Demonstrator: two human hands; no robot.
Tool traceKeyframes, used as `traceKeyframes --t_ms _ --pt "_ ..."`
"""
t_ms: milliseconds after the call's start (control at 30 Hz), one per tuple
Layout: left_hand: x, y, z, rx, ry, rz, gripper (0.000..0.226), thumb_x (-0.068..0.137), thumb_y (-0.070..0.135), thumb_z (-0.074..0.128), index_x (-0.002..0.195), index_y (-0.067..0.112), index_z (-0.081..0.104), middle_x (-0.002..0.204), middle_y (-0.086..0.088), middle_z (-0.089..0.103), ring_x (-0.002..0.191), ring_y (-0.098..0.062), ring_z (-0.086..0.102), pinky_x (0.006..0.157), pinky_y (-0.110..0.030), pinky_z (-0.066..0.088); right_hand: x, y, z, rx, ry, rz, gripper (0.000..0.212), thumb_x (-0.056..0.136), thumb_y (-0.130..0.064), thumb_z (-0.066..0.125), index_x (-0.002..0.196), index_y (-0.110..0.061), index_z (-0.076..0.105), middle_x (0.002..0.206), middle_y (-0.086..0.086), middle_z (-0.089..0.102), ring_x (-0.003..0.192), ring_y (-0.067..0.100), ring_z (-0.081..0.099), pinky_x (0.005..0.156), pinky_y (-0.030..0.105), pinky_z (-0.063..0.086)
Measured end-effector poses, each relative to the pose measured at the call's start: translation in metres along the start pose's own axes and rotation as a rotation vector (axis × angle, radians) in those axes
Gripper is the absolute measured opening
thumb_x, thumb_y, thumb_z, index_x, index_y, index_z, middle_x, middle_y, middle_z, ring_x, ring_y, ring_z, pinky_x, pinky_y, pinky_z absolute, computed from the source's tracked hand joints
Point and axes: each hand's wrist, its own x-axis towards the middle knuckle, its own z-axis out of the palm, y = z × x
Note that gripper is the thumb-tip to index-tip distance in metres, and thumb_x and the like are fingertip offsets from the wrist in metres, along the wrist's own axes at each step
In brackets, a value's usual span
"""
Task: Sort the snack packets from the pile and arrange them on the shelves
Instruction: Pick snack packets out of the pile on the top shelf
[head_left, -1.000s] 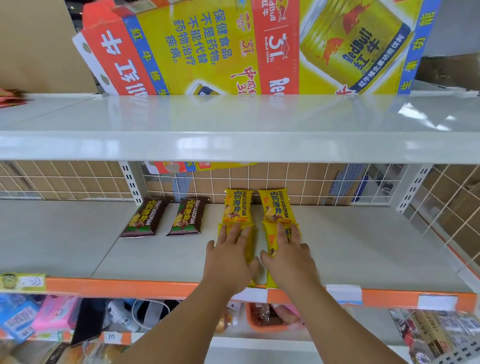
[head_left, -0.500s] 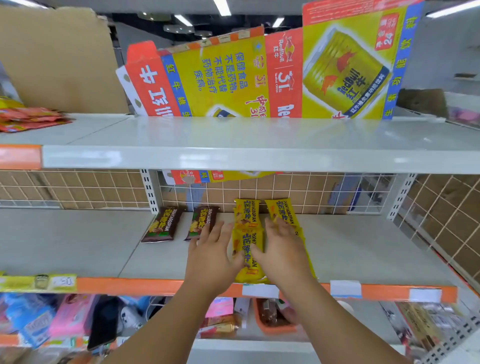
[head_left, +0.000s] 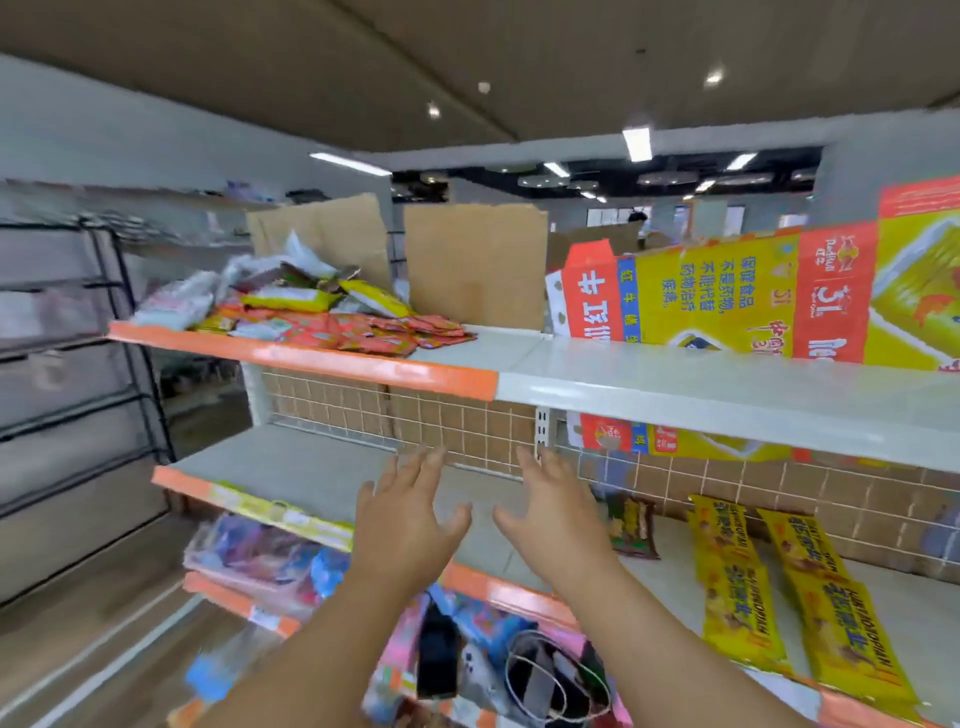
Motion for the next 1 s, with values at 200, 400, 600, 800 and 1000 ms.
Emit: traceKeyframes --t_ms 200,400,600,800,1000 --pt "0.005 -0.086 -0.121 0.039 0.206 -0.081 0.089 0.078 0.073 0.026 0.156 0.032 0.034 0.158 0.004 0.041 0.147 -0.026 0.033 0.113 -0.049 0.035 0.035 -0.124 -0.037 0.08 0.114 -0.209 0.076 0.092 -0.05 0.056 0.157 -0.023 0.029 0.164 0.007 0.025 0.152 0.023 0.02 0.122 0.038 0.022" --pt "0.034 -0.119 -0.181 0.114 0.303 -0.108 0.086 0.08 0.073 0.024 0.156 0.032 0.035 0.161 0.005 0.036 0.149 -0.025 0.029 0.109 -0.052 0.04 0.07 -0.165 -0.085 0.132 0.191 -0.29 0.069 0.089 -0.045 0.058 0.151 -0.022 0.038 0.156 0.006 0.037 0.143 0.025 0.036 0.112 0.041 0.038" --pt "0.075 -0.111 -0.188 0.091 0.347 -0.076 0.089 0.079 0.072 0.021 0.156 0.03 0.035 0.161 0.006 0.036 0.15 -0.024 0.025 0.115 -0.053 0.034 0.121 -0.147 -0.108 0.167 0.273 -0.272 0.065 0.094 -0.041 0.057 0.154 -0.024 0.035 0.159 -0.001 0.032 0.142 0.022 0.036 0.107 0.037 0.04" --pt "0.143 -0.097 -0.179 0.088 0.364 -0.08 0.082 0.081 0.069 0.029 0.154 0.032 0.037 0.157 0.007 0.042 0.144 -0.018 0.035 0.112 -0.049 0.038 0.193 -0.12 -0.117 0.166 0.278 -0.244 0.066 0.096 -0.042 0.053 0.156 -0.027 0.031 0.163 -0.007 0.028 0.143 0.018 0.036 0.107 0.037 0.042" --pt "0.206 -0.105 -0.156 0.023 0.344 -0.184 0.067 0.09 0.055 0.051 0.153 0.033 0.039 0.152 0.006 0.049 0.137 -0.019 0.047 0.105 -0.044 0.044 0.264 -0.108 -0.111 0.178 0.18 -0.277 0.062 0.096 -0.041 0.054 0.154 -0.029 0.036 0.16 -0.005 0.033 0.134 0.021 0.047 0.103 0.039 0.047"
